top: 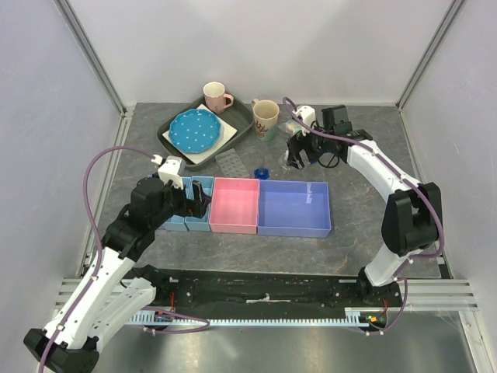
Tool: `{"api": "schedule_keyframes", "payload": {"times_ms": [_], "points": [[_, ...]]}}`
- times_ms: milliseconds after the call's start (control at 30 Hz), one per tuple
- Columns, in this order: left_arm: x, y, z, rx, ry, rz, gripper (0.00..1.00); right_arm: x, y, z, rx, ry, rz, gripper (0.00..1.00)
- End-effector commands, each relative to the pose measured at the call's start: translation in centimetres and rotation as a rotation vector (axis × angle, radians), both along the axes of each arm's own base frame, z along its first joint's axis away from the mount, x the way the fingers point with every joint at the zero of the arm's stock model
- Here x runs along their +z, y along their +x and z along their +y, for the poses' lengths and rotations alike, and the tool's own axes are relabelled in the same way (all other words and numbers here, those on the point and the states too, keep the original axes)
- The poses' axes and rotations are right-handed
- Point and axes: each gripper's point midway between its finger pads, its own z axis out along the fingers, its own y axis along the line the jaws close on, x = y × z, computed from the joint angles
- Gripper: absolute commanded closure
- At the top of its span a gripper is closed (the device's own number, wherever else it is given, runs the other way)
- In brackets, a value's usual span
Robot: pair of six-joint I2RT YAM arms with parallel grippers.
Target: Organize the chemistry lab equipment
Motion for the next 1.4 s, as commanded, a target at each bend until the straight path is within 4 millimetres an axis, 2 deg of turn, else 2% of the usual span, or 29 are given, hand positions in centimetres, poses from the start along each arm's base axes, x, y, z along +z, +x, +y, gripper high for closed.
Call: {"api": "schedule_keyframes", "payload": {"times_ms": [0,233,400,600,900,1167,1367], "points": [[0.6,0.5,-0.5,-0.041,0.015,-0.047,0.0,0.7,3.0,0.3,-0.125,0.006,-0.02,0.02],[0.5,0.7,-0.6,-0.045,0.018,-0.043,0.0,-2.8,5.2,0.5,-0.231,-0.055,0.04,0.02],[0.2,0.7,-0.6,-0.048,0.023,-0.035,0.0,-3.8,5.9,1.4,-0.238,-0.041,0.074,0.02],[0.1,0.9,-0.5,-0.042,0.03,-0.031,0.0,-6.3,6.8,1.5,-0.281,-0.092,0.115,0.02],[0.1,0.9,-0.5,-0.039,0.032,-0.032,0.01,-8.6,7.1,1.9,-0.298,-0.158,0.125,0.02],[0.3,0.9,-0.4,-0.036,0.031,-0.038,0.01,-10.4,7.7,1.3,-0.351,-0.228,0.13,0.02],[0.3,0.9,-0.4,-0.034,0.031,-0.04,0.01,-10.6,7.8,0.9,-0.367,-0.247,0.124,0.02]]}}
